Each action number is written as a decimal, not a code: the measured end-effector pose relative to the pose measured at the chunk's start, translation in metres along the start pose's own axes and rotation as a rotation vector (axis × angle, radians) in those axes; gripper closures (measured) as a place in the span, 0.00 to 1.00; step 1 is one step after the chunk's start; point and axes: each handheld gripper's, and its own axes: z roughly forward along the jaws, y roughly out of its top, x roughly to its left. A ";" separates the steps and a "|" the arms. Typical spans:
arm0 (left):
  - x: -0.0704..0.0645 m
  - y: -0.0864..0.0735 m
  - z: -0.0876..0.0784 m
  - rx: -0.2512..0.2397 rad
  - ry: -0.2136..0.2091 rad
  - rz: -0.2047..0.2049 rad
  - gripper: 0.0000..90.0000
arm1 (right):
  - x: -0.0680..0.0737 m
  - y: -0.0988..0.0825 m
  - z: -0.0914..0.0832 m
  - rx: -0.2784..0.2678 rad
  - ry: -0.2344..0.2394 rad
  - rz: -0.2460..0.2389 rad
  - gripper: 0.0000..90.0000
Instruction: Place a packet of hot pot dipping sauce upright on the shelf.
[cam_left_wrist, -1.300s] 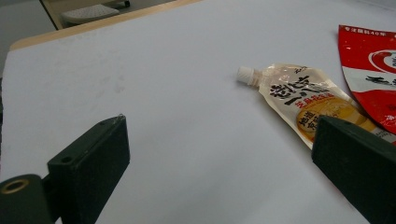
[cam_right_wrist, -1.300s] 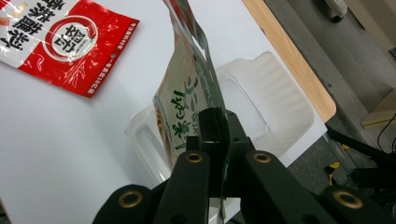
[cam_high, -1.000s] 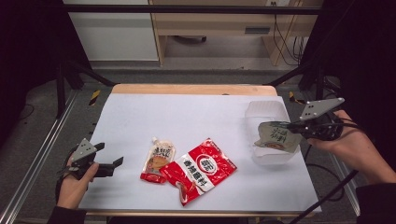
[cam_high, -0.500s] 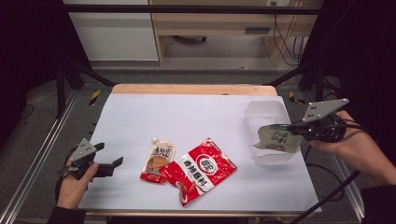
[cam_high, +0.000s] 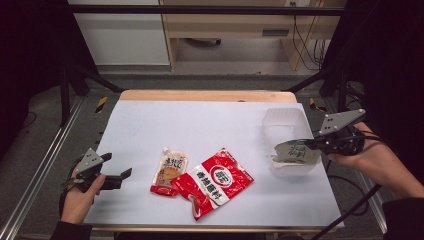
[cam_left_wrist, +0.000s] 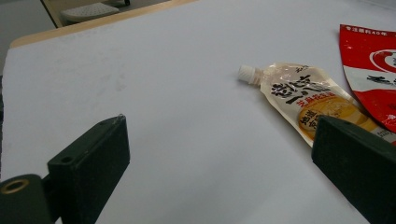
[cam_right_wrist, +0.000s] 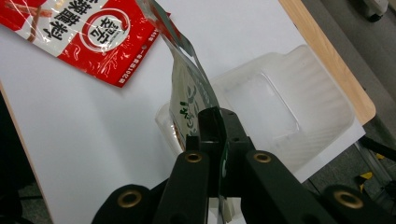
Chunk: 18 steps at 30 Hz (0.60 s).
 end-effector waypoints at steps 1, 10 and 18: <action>0.000 0.000 0.000 0.000 0.000 0.000 0.05 | 0.000 0.000 0.000 0.000 0.000 0.000 1.00; 0.000 0.000 0.000 0.003 0.000 0.000 0.05 | -0.003 -0.016 0.024 0.003 0.015 0.054 0.99; -0.001 0.000 0.000 0.004 -0.002 0.002 0.05 | -0.007 -0.025 0.036 -0.003 0.015 0.093 0.99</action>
